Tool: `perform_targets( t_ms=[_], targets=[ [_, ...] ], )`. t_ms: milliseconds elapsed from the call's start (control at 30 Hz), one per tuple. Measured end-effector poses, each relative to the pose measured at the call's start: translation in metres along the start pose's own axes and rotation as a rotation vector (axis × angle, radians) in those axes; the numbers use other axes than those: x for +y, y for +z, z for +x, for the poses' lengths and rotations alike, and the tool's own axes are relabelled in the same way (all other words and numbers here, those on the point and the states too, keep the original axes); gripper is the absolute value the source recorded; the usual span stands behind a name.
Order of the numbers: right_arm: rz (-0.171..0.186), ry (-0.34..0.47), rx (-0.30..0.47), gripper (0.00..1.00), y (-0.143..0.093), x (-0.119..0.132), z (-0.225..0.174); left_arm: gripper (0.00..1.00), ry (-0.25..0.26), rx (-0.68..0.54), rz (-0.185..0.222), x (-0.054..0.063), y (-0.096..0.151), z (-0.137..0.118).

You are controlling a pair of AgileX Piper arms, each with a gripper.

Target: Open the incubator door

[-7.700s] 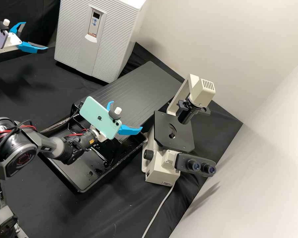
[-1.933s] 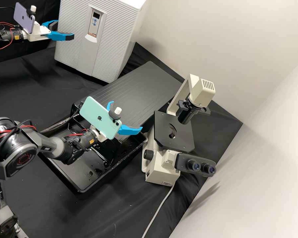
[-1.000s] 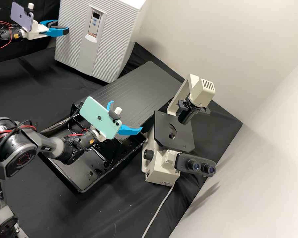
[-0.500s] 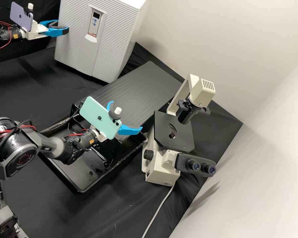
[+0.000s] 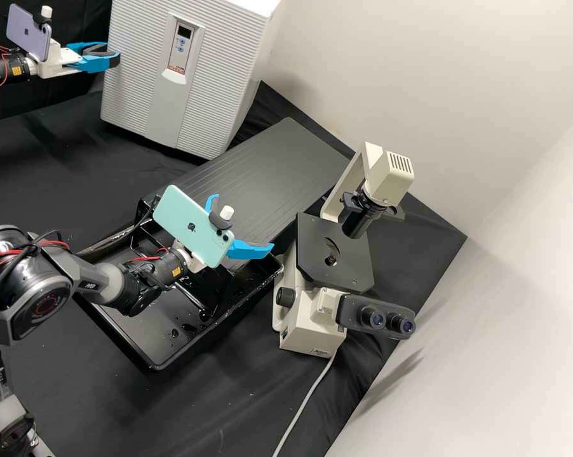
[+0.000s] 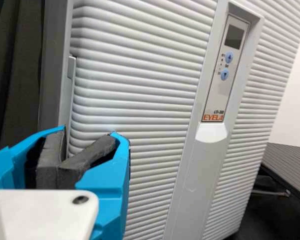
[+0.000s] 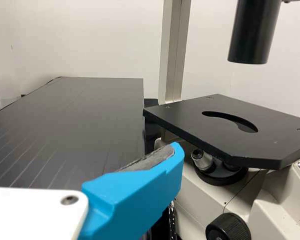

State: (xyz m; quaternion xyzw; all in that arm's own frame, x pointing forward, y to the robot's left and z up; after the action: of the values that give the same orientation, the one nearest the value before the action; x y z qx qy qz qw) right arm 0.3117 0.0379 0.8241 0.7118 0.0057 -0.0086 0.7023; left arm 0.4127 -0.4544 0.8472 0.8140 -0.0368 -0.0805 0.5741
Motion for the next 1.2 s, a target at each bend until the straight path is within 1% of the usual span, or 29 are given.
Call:
perform_targets(
  t_ms=[333,433,500,633,700,767,833,900,933,967,1033,1133,1200],
  targets=[
    [0.000,0.000,0.000,1.00,0.000,0.000,0.000,0.00,-0.002,-0.008,-0.003,-0.001,0.002,-0.005],
    [0.000,0.000,0.000,1.00,0.000,0.000,0.000,0.00,-0.002,-0.010,-0.018,0.000,0.004,-0.010],
    [0.000,0.000,0.000,1.00,0.000,0.000,0.000,0.00,-0.010,-0.010,-0.020,0.000,0.007,-0.017],
    [0.000,0.000,0.000,1.00,0.000,0.000,0.000,0.00,-0.028,-0.033,-0.007,0.002,0.020,-0.038],
    [0.000,0.000,0.000,1.00,0.000,0.000,0.000,0.00,-0.053,-0.055,0.015,0.001,0.029,-0.054],
    [0.000,0.000,0.000,1.00,0.000,0.000,0.000,0.00,-0.038,-0.084,0.030,0.006,0.038,-0.067],
    [0.000,0.000,0.000,1.00,0.000,0.000,0.000,0.00,-0.016,-0.110,0.034,0.009,0.045,-0.077],
    [0.000,0.000,0.000,1.00,0.000,0.000,0.000,0.00,0.020,-0.134,0.033,0.015,0.052,-0.090],
    [0.000,0.000,0.000,1.00,0.000,0.000,0.000,0.00,0.038,-0.136,0.036,0.018,0.055,-0.097],
    [0.000,0.000,0.000,1.00,0.000,0.000,0.000,0.00,0.049,-0.135,0.047,0.020,0.056,-0.102],
    [0.000,0.000,0.000,1.00,0.000,0.000,0.000,0.00,0.068,-0.139,0.053,0.023,0.061,-0.115],
    [0.000,0.000,0.000,1.00,0.000,0.000,0.000,0.00,0.076,-0.147,0.053,0.023,0.068,-0.132],
    [0.000,0.000,0.000,1.00,0.000,0.000,0.000,0.00,0.084,-0.149,0.042,0.023,0.072,-0.141]
  ],
)
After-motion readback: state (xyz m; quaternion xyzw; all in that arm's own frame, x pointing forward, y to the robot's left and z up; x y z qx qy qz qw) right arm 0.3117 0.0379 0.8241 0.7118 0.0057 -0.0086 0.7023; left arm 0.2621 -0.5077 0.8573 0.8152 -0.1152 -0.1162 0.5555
